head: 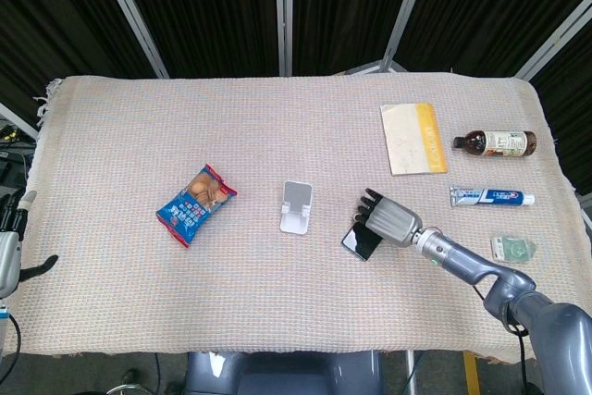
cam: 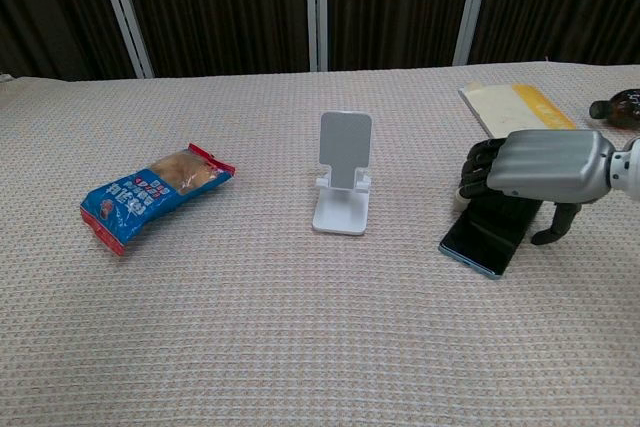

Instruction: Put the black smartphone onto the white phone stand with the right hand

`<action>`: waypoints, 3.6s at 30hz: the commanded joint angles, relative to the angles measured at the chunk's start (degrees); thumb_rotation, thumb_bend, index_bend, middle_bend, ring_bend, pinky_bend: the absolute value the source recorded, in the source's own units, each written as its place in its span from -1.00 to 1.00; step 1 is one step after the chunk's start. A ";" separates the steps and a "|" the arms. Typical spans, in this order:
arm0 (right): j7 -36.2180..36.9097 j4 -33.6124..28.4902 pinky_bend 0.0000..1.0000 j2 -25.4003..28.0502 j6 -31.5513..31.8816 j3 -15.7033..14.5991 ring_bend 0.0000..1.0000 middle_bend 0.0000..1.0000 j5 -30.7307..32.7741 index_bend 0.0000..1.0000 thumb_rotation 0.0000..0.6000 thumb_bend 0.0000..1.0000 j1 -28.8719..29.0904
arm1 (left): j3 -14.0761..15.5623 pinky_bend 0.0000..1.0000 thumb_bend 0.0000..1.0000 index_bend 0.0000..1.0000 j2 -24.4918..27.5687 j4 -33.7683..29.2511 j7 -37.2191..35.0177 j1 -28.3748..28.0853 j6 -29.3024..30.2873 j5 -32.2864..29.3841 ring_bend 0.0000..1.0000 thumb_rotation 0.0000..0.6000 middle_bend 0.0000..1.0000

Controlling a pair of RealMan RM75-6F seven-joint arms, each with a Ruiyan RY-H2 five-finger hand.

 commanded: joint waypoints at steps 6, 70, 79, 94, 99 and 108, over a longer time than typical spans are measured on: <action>1.93 3.46 -0.55 -1.03 4.71 -1.28 -0.17 0.07 -0.48 0.06 1.00 -0.70 -0.65 | 0.16 -1.00 -1.00 -1.00 0.10 -0.21 -0.02 0.00 0.00 0.19 -1.00 1.00 -1.00; -81.98 -22.98 -0.53 0.08 -7.07 16.96 -0.14 0.03 1.69 0.03 1.00 -0.66 14.57 | 0.14 -1.00 -1.00 -1.00 3.19 -0.73 -6.08 0.18 -2.63 -1.88 -1.00 1.00 -1.00; -81.83 -19.70 -0.53 -1.62 -4.54 15.64 -0.14 0.00 1.61 0.02 1.00 -0.66 13.25 | 0.21 -1.00 -1.00 -1.00 2.79 -0.44 -5.53 0.04 -3.00 -2.13 -1.00 1.00 -1.00; -81.85 -16.40 -0.54 -5.09 -3.58 14.80 -0.15 0.00 3.17 0.01 1.00 -0.66 12.12 | 0.18 -1.00 -1.00 -1.00 2.84 -0.39 -5.54 0.01 -3.18 -2.31 -1.00 1.00 -1.00; -81.79 -15.41 -0.54 -5.90 -3.05 14.63 -0.15 -0.01 3.27 0.00 1.00 -0.66 11.98 | 0.16 -1.00 -1.00 -1.00 2.80 -0.27 -5.59 -0.04 -3.34 -2.42 -1.00 1.00 -1.00; -82.55 -14.91 -0.60 -6.70 -2.87 14.64 -0.23 -0.25 4.32 -0.38 1.00 -0.68 11.51 | 0.10 -1.00 -1.00 -1.00 2.78 -0.18 -5.65 -0.11 -3.52 -2.57 -1.00 1.00 -1.00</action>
